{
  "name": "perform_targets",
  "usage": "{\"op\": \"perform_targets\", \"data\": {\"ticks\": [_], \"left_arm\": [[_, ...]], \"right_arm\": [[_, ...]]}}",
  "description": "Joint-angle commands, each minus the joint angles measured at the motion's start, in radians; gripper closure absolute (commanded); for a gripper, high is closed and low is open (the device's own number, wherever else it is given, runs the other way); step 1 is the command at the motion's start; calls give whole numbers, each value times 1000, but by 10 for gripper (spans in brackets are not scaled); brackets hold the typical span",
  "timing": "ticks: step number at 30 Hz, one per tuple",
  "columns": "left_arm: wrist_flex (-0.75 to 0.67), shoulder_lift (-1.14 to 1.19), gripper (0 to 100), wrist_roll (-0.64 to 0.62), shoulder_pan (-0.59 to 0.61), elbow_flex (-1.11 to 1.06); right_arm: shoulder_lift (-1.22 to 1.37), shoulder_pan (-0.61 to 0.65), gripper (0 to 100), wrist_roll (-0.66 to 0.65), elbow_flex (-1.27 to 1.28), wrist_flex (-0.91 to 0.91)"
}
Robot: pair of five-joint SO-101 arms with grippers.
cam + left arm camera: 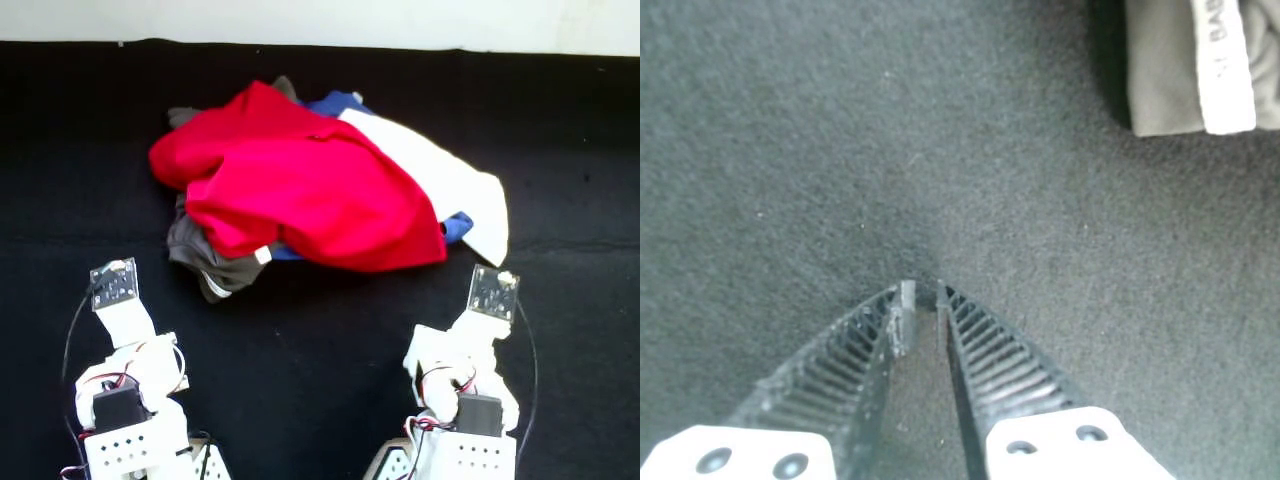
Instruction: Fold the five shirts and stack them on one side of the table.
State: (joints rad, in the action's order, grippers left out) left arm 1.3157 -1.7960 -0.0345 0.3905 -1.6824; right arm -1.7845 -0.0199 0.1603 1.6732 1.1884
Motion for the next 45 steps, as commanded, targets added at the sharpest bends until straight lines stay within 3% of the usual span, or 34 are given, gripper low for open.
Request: {"op": "perform_targets", "data": {"ticks": [1, 20, 32, 45], "left_arm": [[5, -2, 937, -11, -10, -12], [5, -2, 937, -14, -19, -12], [8, -2, 937, -12, -443, -12], [11, -2, 937, -12, -544, -12]], "right_arm": [[1, 2, 986, 9, 136, -8], [1, 2, 986, 9, 136, -8], [1, 2, 986, 9, 136, -8], [1, 2, 986, 9, 136, -8]]}}
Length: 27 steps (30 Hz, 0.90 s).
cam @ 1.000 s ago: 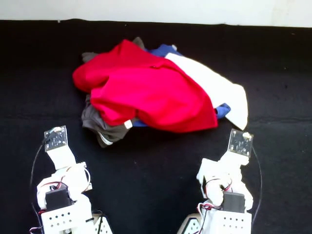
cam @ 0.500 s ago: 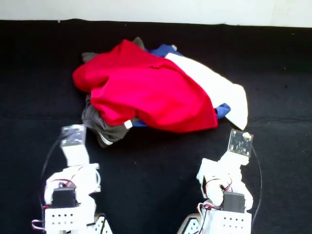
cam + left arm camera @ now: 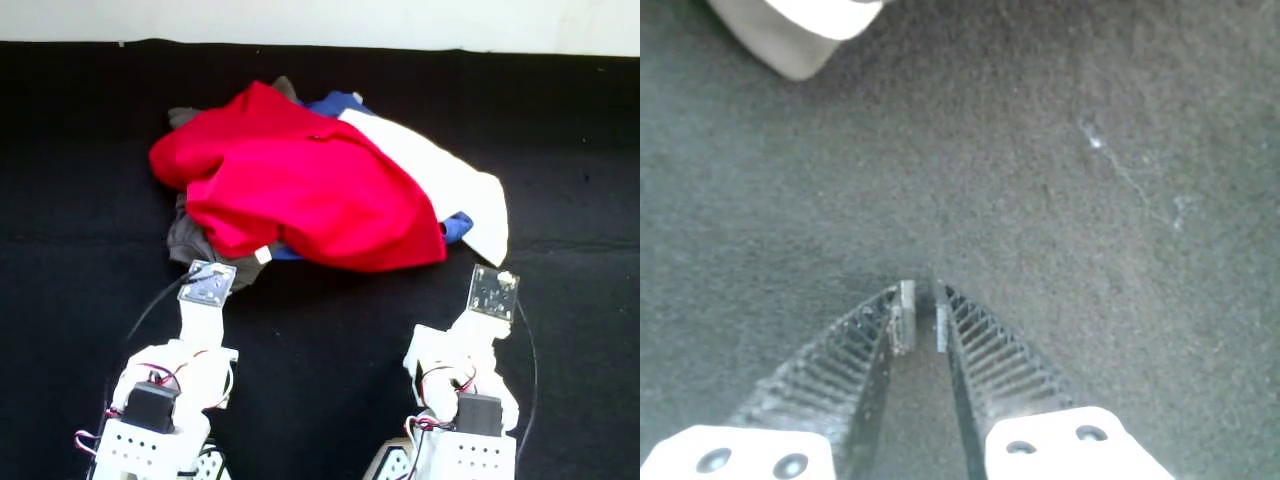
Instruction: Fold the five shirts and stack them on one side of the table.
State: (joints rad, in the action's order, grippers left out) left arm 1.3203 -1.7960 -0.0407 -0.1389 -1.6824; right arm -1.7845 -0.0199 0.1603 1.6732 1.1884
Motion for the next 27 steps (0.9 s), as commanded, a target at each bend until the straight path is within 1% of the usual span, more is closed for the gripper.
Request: {"op": "perform_targets", "data": {"ticks": [1, 5, 7, 9, 12, 14, 15, 16, 18, 20, 22, 24, 26, 27], "left_arm": [[6, -2, 937, -6, -15, -12], [-2, -2, 934, -3, -15, -12], [-41, -4, 934, 0, -1, -7], [-147, -4, 934, 0, 79, 15], [-379, -4, 934, 0, 242, 39], [-497, -2, 934, 8, 285, 21], [-532, -2, 934, 40, 288, 4], [-551, -2, 934, 94, 288, -12], [-540, 4, 934, 212, 288, -13], [-522, -1, 931, 284, 286, -12], [-519, -2, 893, 279, 288, 10], [-512, 5, 816, 259, 305, 70], [-502, 7, 758, 201, 344, 159], [-502, 7, 750, 176, 363, 213]], "right_arm": [[1, 2, 986, 9, 136, -8], [1, 2, 986, 9, 136, -8], [1, 2, 986, 9, 136, -8], [1, 2, 986, 9, 136, -8], [1, 2, 986, 9, 136, -8], [1, 2, 986, 9, 136, -8], [1, 2, 986, 9, 136, -8], [1, 2, 986, 9, 136, -8], [1, 2, 986, 9, 136, -8], [1, 2, 986, 9, 136, -8], [1, 2, 986, 9, 136, -8], [1, 2, 986, 9, 136, -8], [1, 2, 986, 9, 136, -8], [1, 2, 986, 9, 136, -8]]}}
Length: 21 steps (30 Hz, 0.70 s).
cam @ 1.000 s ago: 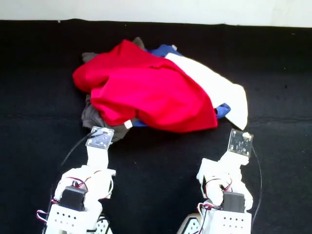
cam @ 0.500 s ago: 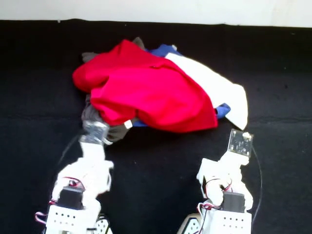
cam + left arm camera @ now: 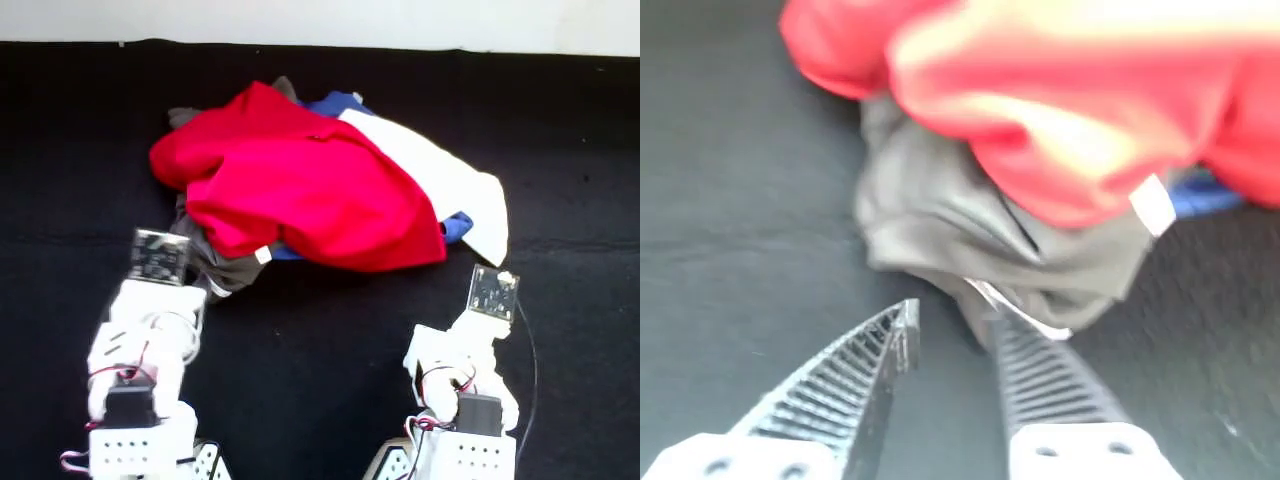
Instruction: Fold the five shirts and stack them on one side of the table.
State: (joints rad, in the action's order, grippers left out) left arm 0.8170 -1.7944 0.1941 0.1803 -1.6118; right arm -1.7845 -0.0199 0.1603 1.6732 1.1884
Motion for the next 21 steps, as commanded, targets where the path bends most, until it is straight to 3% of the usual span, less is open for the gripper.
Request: {"op": "perform_targets", "data": {"ticks": [1, 7, 15, 21], "left_arm": [[2, 7, 750, -78, 59, 202], [94, 203, 749, -97, 25, 682], [229, 972, 752, -97, -96, 1081], [238, 1437, 747, -163, -119, 1323]], "right_arm": [[1, 2, 986, 9, 136, -8], [1, 2, 986, 9, 136, -8], [1, 2, 986, 9, 136, -8], [1, 2, 986, 9, 136, -8]]}}
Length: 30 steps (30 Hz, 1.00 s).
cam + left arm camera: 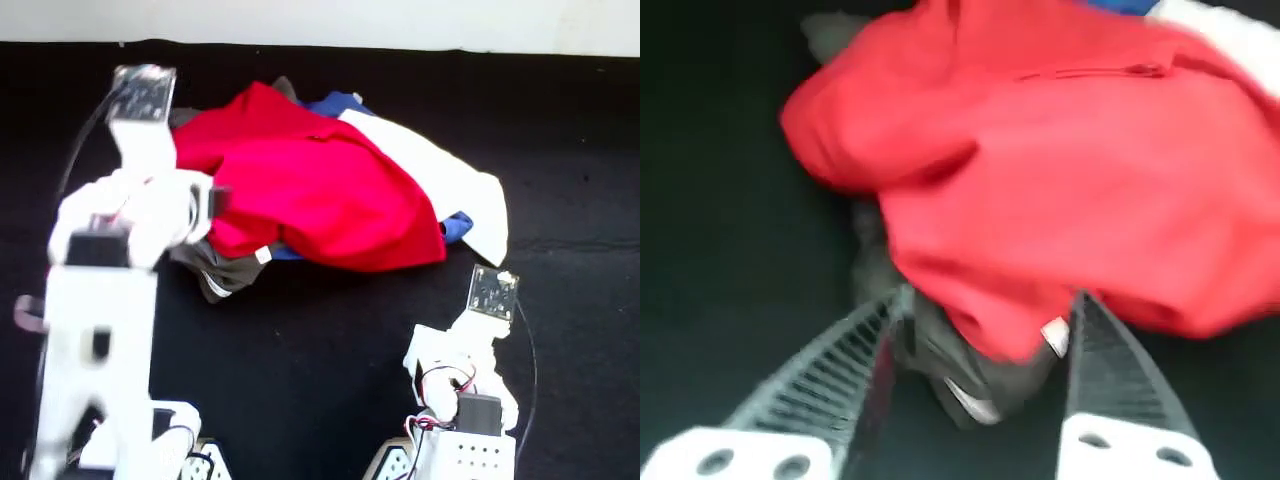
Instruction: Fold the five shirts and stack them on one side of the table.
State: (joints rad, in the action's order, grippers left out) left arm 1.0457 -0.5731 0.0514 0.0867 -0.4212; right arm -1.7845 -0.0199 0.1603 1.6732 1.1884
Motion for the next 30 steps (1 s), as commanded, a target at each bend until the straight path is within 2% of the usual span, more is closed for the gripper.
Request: {"op": "perform_targets", "data": {"ticks": [1, 8, 14, 16, 20, 22, 25, 30], "left_arm": [[12, 292, 747, -20, -30, 177], [155, 774, 747, -23, -56, 559], [279, 1125, 755, -17, -33, 786], [341, 1214, 797, -15, -5, 858], [440, 1348, 997, -15, 91, 984], [502, 1388, 974, -15, 157, 1046], [571, 1409, 992, -15, 278, 1148], [623, 1369, 991, -15, 542, 1379]], "right_arm": [[1, 2, 986, 9, 136, -8], [1, 2, 986, 9, 136, -8], [1, 2, 986, 9, 136, -8], [1, 2, 986, 9, 136, -8], [1, 2, 986, 9, 136, -8], [1, 2, 986, 9, 136, -8], [1, 2, 986, 9, 136, -8], [1, 2, 986, 9, 136, -8]]}}
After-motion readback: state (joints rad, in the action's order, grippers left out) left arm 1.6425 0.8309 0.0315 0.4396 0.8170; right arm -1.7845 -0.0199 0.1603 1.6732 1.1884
